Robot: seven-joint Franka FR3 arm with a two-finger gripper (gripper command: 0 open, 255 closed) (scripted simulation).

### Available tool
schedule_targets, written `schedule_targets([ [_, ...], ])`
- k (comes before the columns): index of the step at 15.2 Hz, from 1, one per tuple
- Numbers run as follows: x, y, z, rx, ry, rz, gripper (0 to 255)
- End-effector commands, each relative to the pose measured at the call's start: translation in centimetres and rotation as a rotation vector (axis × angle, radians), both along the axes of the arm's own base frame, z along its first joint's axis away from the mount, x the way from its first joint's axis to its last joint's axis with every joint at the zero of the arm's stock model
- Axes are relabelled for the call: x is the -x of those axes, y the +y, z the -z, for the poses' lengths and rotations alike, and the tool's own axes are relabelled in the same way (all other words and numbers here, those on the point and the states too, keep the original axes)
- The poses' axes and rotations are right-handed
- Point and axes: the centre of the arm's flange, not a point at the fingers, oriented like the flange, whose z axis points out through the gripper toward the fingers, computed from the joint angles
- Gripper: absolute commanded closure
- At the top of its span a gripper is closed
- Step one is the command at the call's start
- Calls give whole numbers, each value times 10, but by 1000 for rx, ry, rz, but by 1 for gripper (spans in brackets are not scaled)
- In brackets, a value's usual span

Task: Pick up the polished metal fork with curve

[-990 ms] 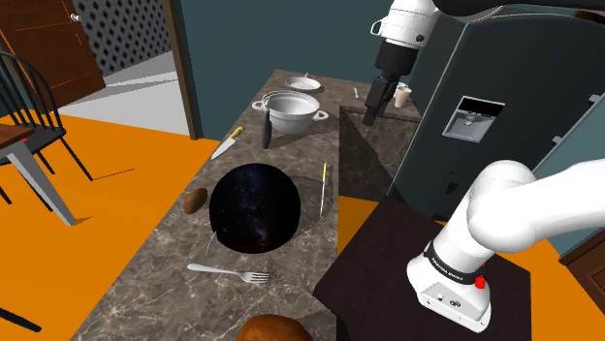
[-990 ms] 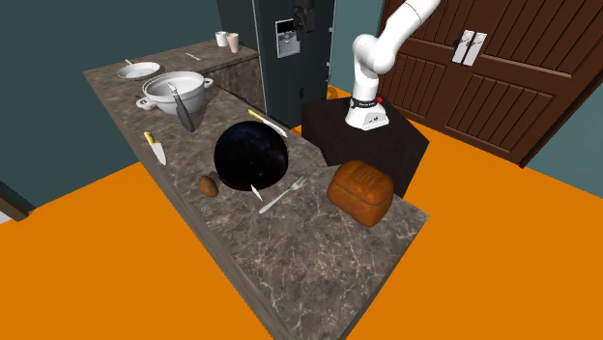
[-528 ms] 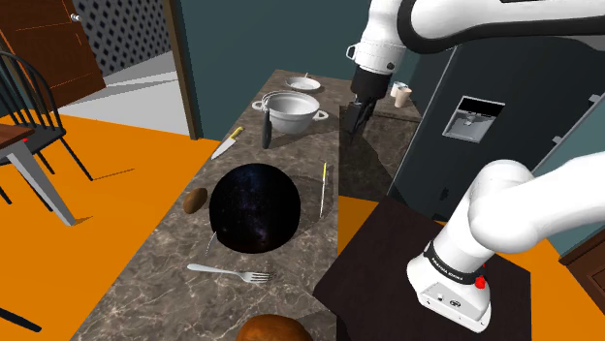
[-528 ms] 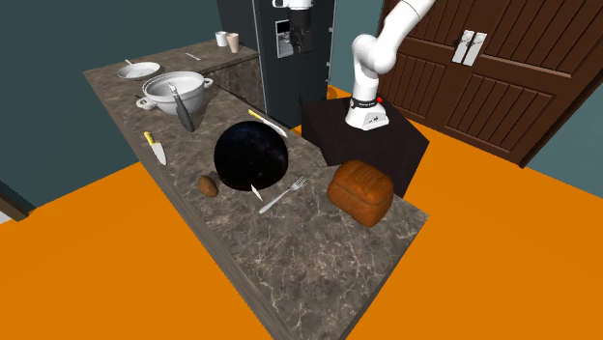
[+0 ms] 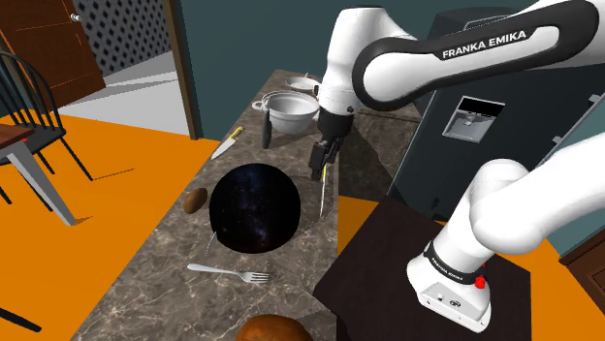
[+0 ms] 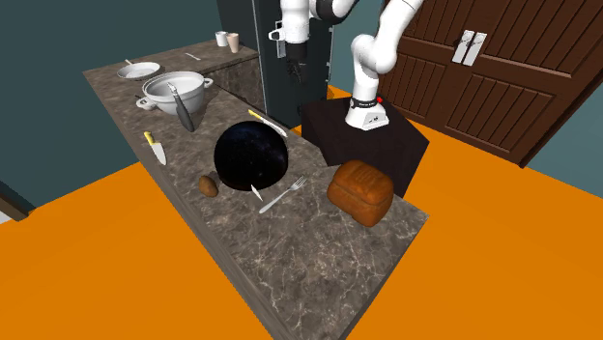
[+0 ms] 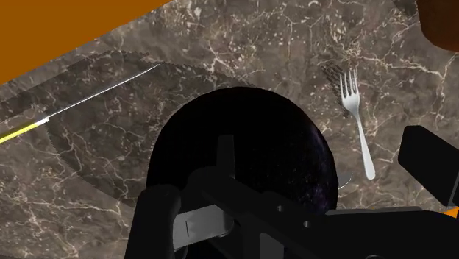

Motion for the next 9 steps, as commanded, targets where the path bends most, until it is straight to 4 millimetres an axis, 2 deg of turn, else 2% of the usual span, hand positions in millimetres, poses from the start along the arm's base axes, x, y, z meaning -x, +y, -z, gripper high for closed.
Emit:
schedule_targets([
  [1,-7,19,21,7,0,-10,0],
  [9,-33,87,102,37,9,-48,0],
])
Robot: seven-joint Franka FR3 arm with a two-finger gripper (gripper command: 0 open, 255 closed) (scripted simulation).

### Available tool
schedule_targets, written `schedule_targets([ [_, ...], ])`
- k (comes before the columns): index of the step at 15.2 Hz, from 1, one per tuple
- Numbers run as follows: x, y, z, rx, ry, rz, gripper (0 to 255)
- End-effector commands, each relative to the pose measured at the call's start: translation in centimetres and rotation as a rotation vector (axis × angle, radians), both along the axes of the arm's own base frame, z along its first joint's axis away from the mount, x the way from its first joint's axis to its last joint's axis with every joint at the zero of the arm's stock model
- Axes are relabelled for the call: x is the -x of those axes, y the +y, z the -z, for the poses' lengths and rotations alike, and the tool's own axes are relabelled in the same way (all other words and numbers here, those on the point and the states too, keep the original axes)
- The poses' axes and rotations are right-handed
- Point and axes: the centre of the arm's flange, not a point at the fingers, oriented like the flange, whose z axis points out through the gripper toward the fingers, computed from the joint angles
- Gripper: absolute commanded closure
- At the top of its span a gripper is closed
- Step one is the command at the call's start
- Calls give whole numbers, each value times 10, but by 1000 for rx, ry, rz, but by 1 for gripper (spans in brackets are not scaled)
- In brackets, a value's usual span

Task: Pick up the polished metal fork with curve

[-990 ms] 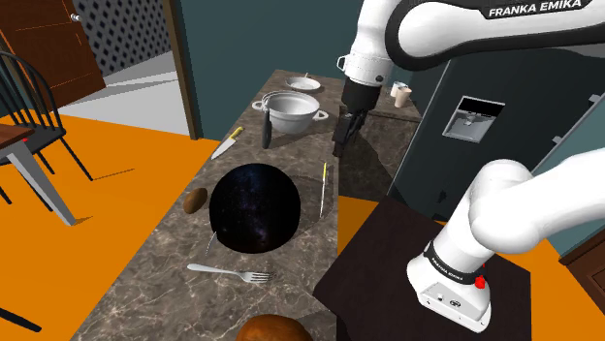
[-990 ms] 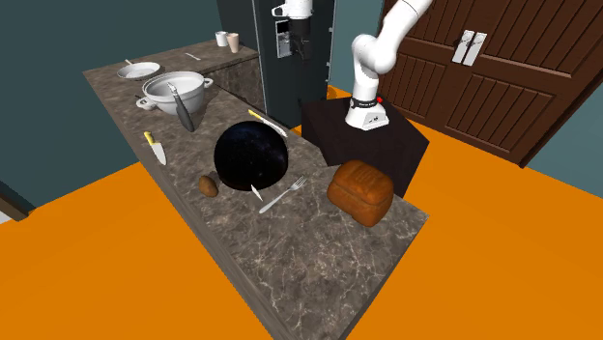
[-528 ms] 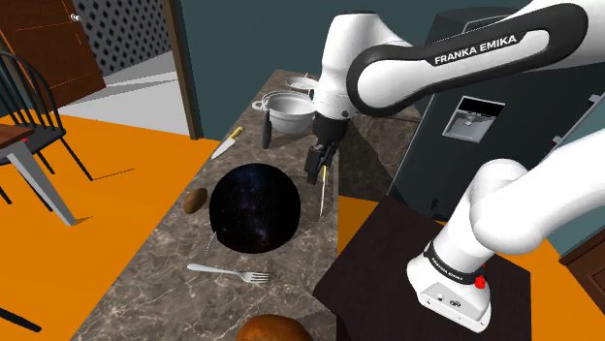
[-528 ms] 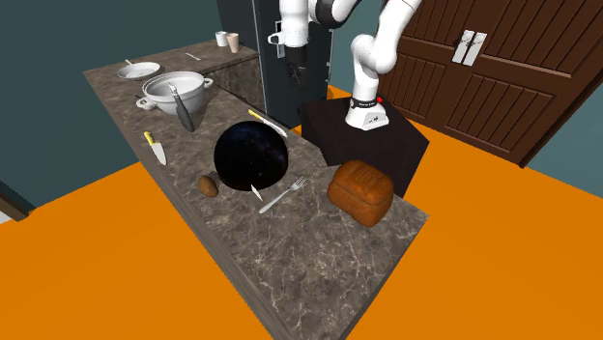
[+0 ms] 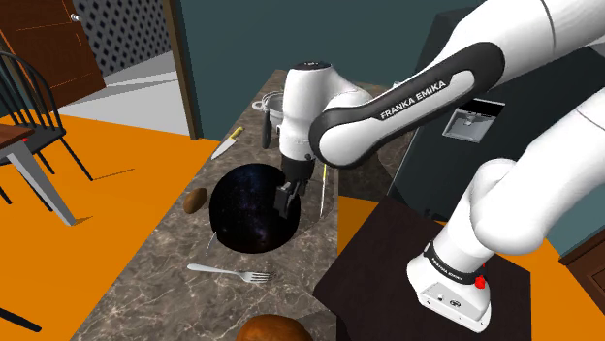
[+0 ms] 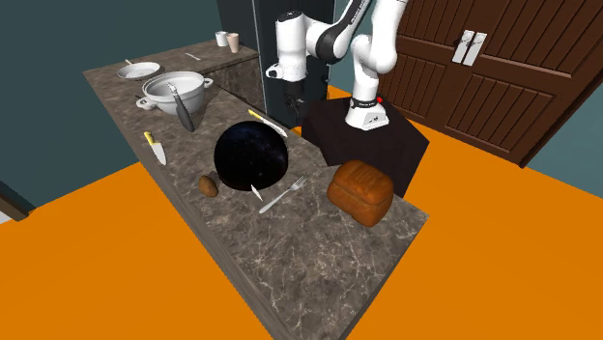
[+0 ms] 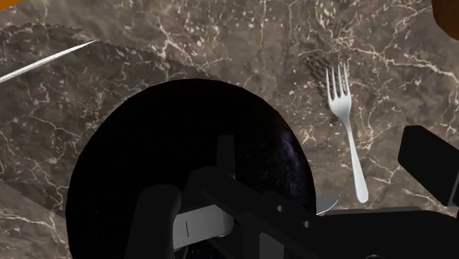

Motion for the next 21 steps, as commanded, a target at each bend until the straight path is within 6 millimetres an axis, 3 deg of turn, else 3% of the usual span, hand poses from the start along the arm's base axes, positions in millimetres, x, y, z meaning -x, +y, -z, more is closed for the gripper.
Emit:
schedule_targets([
  [1,-7,15,24,6,1,-9,0],
  [16,-48,137,182,62,16,-81,0],
  [21,-49,140,208,63,17,-83,0],
])
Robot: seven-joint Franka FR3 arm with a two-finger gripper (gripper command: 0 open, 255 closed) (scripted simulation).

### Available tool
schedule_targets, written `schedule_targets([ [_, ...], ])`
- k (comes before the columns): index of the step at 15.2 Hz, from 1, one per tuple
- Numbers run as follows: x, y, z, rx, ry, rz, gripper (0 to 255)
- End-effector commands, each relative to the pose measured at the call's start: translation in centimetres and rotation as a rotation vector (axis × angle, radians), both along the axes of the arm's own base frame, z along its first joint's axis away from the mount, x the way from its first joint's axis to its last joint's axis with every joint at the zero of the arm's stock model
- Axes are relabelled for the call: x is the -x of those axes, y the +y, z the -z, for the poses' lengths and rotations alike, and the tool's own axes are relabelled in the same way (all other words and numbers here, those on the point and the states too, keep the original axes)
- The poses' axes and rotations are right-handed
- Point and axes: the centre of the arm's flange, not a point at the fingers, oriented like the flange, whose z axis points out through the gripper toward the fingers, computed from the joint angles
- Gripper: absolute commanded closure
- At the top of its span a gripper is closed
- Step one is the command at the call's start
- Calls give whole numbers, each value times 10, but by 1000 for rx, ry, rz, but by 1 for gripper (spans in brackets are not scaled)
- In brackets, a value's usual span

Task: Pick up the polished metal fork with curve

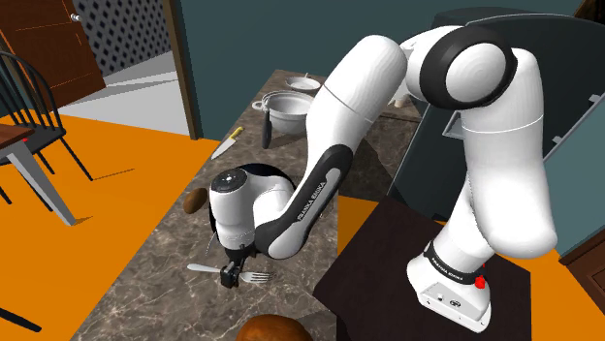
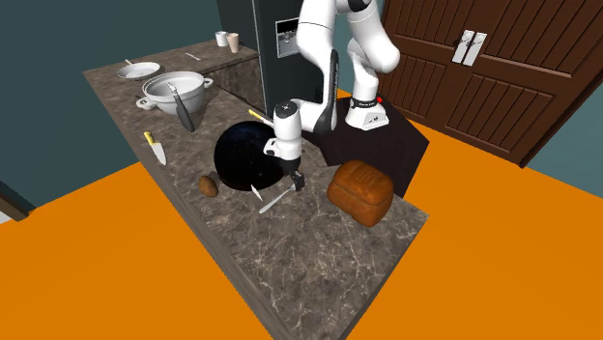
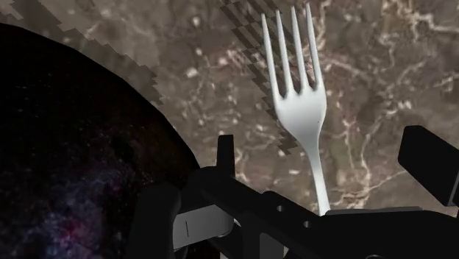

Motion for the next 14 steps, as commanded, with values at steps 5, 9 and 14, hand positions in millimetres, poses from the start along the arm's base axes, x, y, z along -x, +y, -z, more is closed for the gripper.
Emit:
schedule_targets([
  [5,0,0,24,0,0,0,0],
  [9,0,-1,24,0,0,0,255],
  [14,0,-2,25,0,0,0,255],
])
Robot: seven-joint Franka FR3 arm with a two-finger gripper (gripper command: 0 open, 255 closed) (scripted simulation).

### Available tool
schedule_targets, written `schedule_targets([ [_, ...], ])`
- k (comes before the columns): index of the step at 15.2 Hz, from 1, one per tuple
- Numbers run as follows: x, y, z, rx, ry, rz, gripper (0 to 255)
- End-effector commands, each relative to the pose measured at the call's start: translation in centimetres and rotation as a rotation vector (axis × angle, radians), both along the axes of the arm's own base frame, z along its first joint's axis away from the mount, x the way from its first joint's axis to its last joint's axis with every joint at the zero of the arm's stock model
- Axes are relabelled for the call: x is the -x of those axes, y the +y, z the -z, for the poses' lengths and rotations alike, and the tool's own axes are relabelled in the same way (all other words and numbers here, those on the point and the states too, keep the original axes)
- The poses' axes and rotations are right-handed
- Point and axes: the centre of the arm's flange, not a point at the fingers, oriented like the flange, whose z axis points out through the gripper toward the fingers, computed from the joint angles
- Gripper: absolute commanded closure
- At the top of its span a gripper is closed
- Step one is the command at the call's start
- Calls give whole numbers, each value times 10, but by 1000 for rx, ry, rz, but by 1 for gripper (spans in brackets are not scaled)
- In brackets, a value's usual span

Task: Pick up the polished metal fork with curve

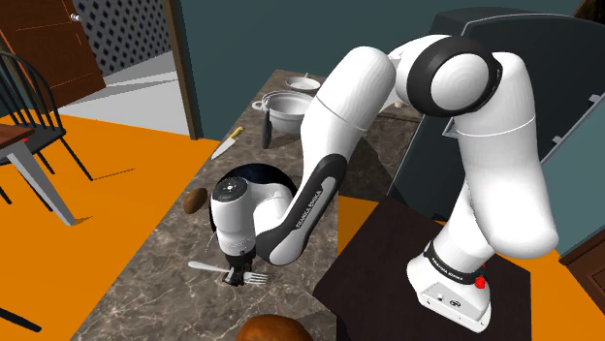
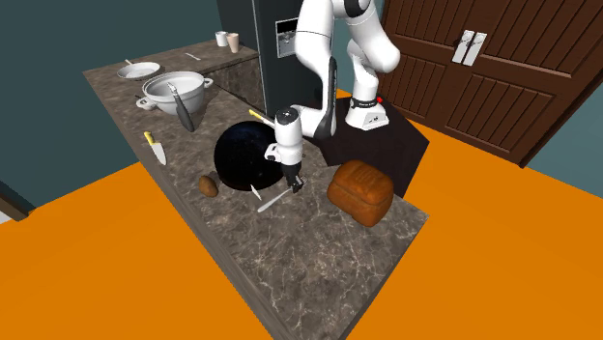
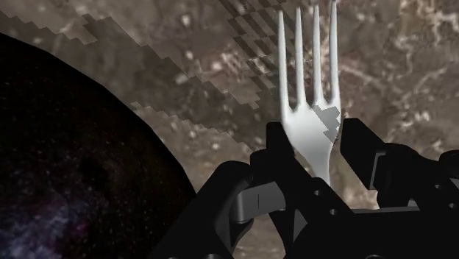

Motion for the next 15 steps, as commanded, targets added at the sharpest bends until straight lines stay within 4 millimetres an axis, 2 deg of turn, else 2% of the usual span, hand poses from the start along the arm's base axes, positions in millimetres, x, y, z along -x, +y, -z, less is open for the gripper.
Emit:
schedule_targets([
  [1,-1,-2,2,5,5,7,255],
  [15,-1,-2,-72,5,5,7,255],
])
